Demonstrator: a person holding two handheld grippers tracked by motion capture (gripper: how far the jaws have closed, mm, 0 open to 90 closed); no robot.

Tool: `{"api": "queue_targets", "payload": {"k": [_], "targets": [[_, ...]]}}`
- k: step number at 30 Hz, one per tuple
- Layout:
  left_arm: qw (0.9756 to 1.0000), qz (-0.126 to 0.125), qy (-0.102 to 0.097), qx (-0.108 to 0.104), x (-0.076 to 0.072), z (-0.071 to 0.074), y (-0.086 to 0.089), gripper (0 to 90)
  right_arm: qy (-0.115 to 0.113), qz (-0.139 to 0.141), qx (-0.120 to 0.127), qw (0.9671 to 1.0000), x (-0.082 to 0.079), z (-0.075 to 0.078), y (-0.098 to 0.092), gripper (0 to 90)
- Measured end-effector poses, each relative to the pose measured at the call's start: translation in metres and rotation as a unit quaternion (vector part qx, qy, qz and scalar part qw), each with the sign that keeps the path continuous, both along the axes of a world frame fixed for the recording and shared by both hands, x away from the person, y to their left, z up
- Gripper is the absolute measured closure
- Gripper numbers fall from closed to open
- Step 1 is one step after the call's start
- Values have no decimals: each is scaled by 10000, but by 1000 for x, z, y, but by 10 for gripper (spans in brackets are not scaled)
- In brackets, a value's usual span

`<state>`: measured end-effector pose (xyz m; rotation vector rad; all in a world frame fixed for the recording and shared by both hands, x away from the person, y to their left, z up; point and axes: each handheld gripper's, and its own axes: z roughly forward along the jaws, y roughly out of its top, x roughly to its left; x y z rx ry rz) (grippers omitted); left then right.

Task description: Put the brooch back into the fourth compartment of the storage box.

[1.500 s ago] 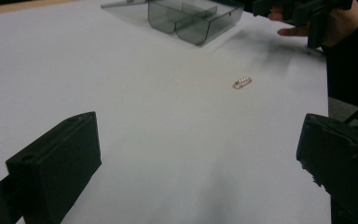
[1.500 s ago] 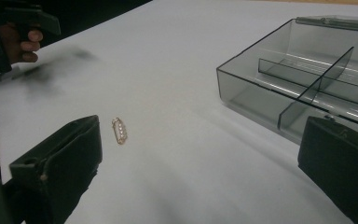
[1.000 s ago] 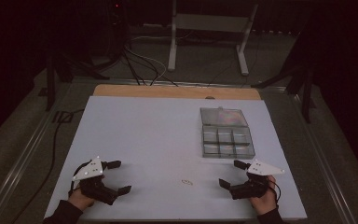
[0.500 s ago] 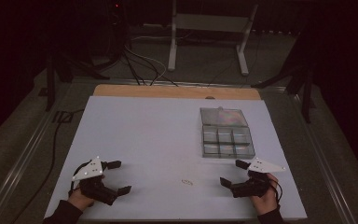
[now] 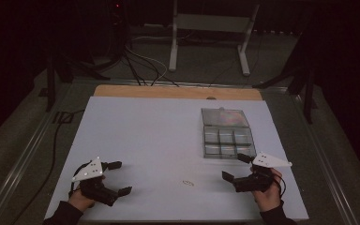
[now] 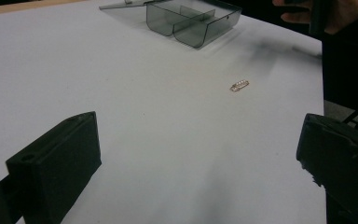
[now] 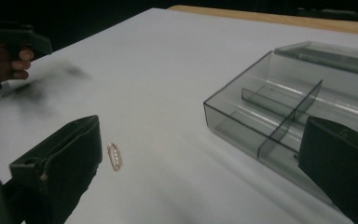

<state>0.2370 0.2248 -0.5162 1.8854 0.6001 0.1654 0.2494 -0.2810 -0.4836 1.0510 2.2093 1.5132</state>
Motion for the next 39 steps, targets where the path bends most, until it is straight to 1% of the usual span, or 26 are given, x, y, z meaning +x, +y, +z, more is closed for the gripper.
{"api": "queue_targets", "payload": {"k": [1,3,6,7,18,30,34,36,39], "targets": [[10000,-7,3,3,0,0,0,13,0,0,0,10000,0,0,0,0],[10000,-13,13,-4,0,0,0,13,-52,20,31,10000,2,5,1,0],[10000,-31,14,4,0,-1,0,13,-68,18,27,10000,3,7,2,0],[10000,-44,22,-23,0,-1,0,13,-84,57,57,9999,5,10,4,0],[9999,-61,21,-122,0,0,1,13,-52,329,61,9994,13,15,19,0],[9999,-91,-6,-131,-1,0,1,13,24,663,38,9978,18,13,41,0],[9999,-108,-13,-131,-1,0,0,13,64,817,15,9966,19,11,51,0],[9999,-107,-20,-123,-1,0,0,13,79,850,17,9964,20,10,54,0],[9999,-116,-23,-126,-1,1,0,13,157,1005,50,9948,21,7,63,0]]}}
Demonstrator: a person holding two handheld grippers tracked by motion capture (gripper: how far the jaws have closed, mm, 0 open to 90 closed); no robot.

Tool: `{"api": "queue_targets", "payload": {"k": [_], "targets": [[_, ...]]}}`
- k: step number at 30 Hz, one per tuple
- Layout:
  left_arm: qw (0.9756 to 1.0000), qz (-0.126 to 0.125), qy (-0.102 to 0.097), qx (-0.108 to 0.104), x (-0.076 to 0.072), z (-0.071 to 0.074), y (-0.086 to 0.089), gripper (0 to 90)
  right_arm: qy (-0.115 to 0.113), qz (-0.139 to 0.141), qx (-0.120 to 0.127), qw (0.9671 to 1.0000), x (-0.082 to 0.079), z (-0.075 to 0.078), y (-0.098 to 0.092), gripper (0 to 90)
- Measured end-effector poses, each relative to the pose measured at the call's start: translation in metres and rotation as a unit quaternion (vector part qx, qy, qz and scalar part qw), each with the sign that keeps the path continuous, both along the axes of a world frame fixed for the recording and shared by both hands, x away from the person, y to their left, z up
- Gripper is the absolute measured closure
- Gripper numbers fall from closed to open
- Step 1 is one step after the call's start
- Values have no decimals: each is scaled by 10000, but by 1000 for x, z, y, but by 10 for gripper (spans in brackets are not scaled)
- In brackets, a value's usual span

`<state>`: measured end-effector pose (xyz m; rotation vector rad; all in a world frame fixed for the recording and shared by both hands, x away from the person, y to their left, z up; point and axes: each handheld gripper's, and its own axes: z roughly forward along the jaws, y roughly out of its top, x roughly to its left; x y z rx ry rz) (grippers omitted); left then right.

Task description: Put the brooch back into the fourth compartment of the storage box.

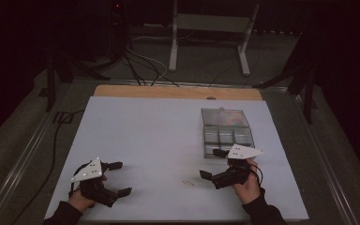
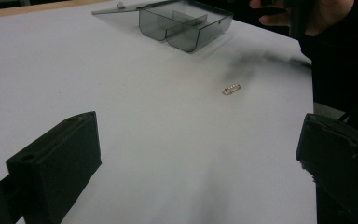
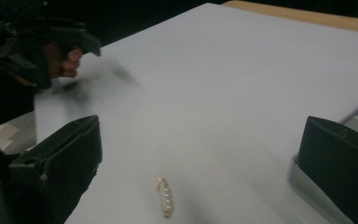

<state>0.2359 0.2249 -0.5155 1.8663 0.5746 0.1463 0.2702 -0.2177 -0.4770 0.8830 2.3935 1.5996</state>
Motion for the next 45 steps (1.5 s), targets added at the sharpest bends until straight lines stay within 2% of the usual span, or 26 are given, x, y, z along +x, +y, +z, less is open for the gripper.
{"api": "queue_targets", "payload": {"k": [5,12,18,25,29,33,35,36,39,43,45], "targets": [[10000,-21,7,-5,0,0,0,13,121,175,-2,9998,1,-6,11,0],[10000,-15,6,-9,0,0,0,13,264,567,28,9980,3,-15,23,0],[10000,-16,19,-13,0,-1,0,13,278,756,-204,9965,6,-24,30,0],[10000,-14,30,-7,0,-1,0,13,350,1036,-243,9937,8,-31,35,0],[10000,-12,32,-16,0,-1,0,13,303,1023,-497,9930,5,-34,39,0],[10000,-17,31,-11,0,-1,0,13,413,866,-702,9929,3,-37,44,87],[10000,-12,42,-15,0,-1,1,13,377,776,-833,9928,2,-39,46,168],[10000,-12,37,-5,0,-1,1,13,428,781,-840,9925,3,-40,46,179],[10000,-14,31,-20,0,-1,1,13,534,744,-868,9920,2,-41,46,295],[10000,-20,39,-9,0,-1,1,13,742,687,-1014,9897,2,-44,47,438],[10000,-17,45,-29,1,-1,1,13,727,675,-1094,9890,2,-45,48,491]]}}
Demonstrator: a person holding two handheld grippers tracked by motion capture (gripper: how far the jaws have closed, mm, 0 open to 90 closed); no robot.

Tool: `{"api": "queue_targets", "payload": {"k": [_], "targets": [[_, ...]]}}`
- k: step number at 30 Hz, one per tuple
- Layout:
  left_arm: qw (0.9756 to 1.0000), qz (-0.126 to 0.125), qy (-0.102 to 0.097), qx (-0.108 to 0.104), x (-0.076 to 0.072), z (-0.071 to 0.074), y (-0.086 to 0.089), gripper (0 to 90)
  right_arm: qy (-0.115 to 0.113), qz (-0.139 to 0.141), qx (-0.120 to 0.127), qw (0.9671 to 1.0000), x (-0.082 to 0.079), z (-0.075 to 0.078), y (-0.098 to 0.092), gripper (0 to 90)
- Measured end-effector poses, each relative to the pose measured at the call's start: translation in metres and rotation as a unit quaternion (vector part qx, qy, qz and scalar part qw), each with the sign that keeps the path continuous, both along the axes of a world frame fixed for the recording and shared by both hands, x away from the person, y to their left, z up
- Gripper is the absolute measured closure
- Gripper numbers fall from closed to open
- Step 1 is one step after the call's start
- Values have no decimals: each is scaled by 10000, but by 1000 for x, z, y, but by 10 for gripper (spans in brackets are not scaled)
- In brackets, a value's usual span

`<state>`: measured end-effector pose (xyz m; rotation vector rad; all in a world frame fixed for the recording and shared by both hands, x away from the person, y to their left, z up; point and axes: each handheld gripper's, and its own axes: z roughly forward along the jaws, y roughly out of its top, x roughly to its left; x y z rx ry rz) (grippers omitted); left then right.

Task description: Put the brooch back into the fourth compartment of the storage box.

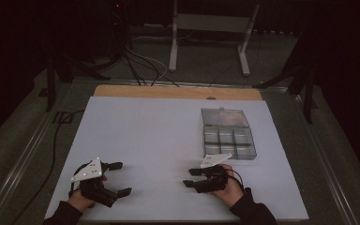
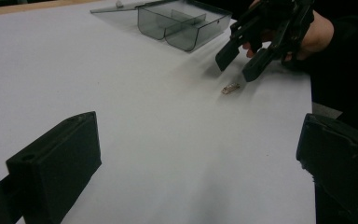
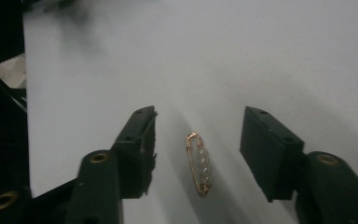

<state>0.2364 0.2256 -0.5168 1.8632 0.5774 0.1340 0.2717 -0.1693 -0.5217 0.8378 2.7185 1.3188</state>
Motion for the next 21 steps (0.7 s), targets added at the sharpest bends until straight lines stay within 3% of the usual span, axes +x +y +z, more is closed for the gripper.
{"api": "queue_targets", "payload": {"k": [4,13,21], "targets": [[10000,-10,3,10,0,0,0,13,-19,-29,-183,9998,0,-1,2,600],[10000,-22,16,10,0,0,0,13,-41,-38,-507,9987,0,-6,5,747],[10000,-39,22,7,0,-1,0,13,-320,-8,-874,9957,-6,-5,11,844]]}}
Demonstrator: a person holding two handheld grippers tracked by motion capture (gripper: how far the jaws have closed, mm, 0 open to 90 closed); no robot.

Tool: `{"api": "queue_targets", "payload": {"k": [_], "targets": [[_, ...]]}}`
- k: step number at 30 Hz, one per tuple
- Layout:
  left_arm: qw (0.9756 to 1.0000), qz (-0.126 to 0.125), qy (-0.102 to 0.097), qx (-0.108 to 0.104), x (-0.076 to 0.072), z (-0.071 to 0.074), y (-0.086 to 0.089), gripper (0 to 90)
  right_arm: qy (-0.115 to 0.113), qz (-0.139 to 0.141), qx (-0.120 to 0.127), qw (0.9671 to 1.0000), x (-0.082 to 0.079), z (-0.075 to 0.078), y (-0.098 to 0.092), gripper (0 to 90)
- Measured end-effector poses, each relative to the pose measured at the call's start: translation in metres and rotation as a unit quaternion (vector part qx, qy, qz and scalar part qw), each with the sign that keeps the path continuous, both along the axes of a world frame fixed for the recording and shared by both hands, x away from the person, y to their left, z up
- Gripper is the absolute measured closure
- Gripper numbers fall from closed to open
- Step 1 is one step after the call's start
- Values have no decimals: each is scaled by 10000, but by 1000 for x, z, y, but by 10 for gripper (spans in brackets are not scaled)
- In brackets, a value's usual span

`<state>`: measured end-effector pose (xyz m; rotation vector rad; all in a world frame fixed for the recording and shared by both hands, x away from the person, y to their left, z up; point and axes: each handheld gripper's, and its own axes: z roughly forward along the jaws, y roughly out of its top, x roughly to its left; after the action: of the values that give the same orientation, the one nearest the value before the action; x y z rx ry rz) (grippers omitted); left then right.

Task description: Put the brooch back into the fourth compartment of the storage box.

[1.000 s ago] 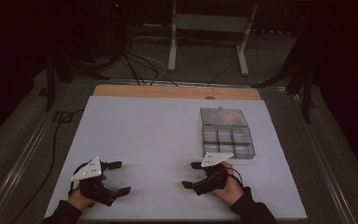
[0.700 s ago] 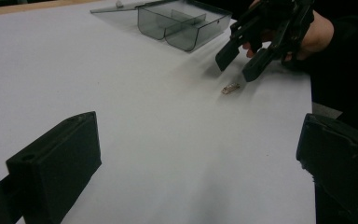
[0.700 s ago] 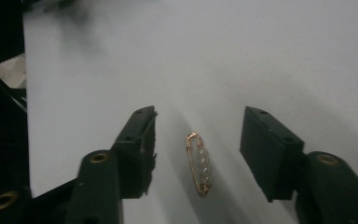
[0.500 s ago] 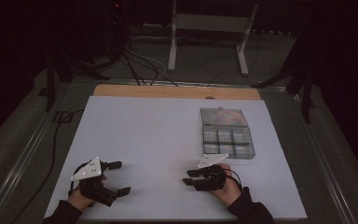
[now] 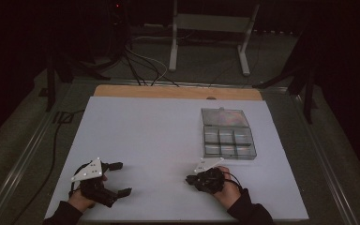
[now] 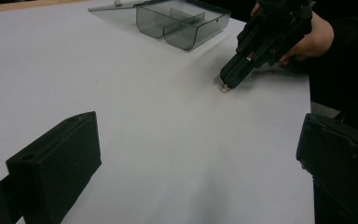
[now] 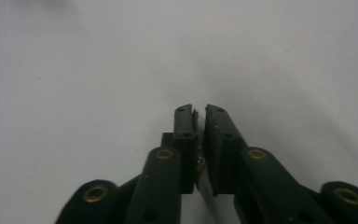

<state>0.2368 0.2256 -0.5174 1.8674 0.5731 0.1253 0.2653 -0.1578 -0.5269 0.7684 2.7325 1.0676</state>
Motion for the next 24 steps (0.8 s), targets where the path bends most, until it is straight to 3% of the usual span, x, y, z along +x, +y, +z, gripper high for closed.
{"api": "queue_targets", "payload": {"k": [5,14,24], "targets": [[10000,-10,-1,4,0,0,0,13,-114,16,-99,9999,-2,1,2,852],[10000,2,-7,13,0,0,0,13,48,120,57,9999,-3,6,1,854],[10000,-11,2,-3,-1,0,0,13,-33,123,330,9994,-6,23,-2,854]]}}
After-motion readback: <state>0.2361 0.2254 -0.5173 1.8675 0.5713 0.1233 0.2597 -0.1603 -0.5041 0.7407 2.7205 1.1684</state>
